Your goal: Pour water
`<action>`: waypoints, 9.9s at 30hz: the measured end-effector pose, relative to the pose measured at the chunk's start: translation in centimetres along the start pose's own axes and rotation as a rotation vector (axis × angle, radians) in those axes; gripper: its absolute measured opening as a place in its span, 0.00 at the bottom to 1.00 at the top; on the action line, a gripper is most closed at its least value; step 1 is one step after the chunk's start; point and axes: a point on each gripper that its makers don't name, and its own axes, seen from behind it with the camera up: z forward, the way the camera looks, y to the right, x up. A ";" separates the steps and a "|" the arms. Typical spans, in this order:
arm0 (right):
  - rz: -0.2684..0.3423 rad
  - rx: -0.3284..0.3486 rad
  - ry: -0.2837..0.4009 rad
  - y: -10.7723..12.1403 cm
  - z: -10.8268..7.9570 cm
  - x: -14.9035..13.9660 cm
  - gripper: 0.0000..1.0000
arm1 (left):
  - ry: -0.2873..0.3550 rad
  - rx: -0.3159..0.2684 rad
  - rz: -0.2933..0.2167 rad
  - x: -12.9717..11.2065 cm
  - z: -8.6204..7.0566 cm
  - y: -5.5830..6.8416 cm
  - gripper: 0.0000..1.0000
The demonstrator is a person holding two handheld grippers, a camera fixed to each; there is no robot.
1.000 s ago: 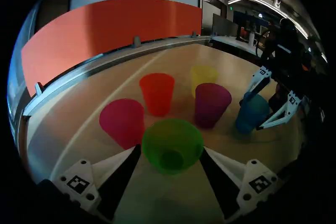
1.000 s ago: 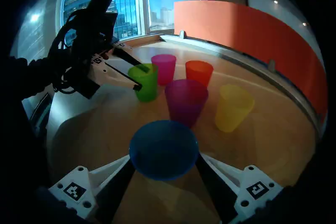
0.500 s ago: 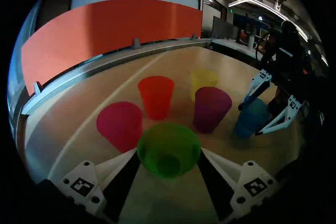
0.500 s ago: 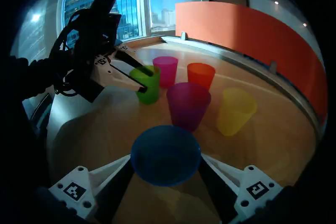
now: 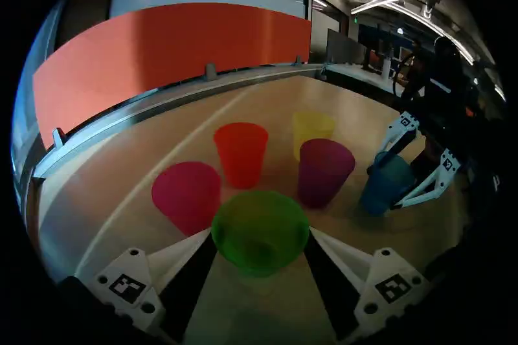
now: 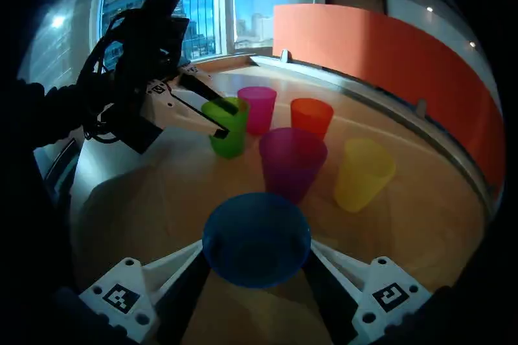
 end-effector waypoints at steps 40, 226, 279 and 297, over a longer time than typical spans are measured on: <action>0.075 -0.081 0.329 -0.7 -10.0 12.0 0.88 | 0.328 0.008 0.069 9.9 -14.5 5.7 0.87; -1.039 -0.456 0.456 0.3 -13.5 33.3 0.88 | 0.502 -0.173 0.101 15.3 -15.2 15.0 0.86; -1.223 -0.526 0.456 1.0 -13.9 35.3 0.87 | 0.510 -0.171 0.103 15.8 -15.1 14.2 0.86; -1.295 -0.557 0.456 0.7 -13.7 35.7 0.87 | 0.509 -0.169 0.103 15.8 -14.7 13.9 0.86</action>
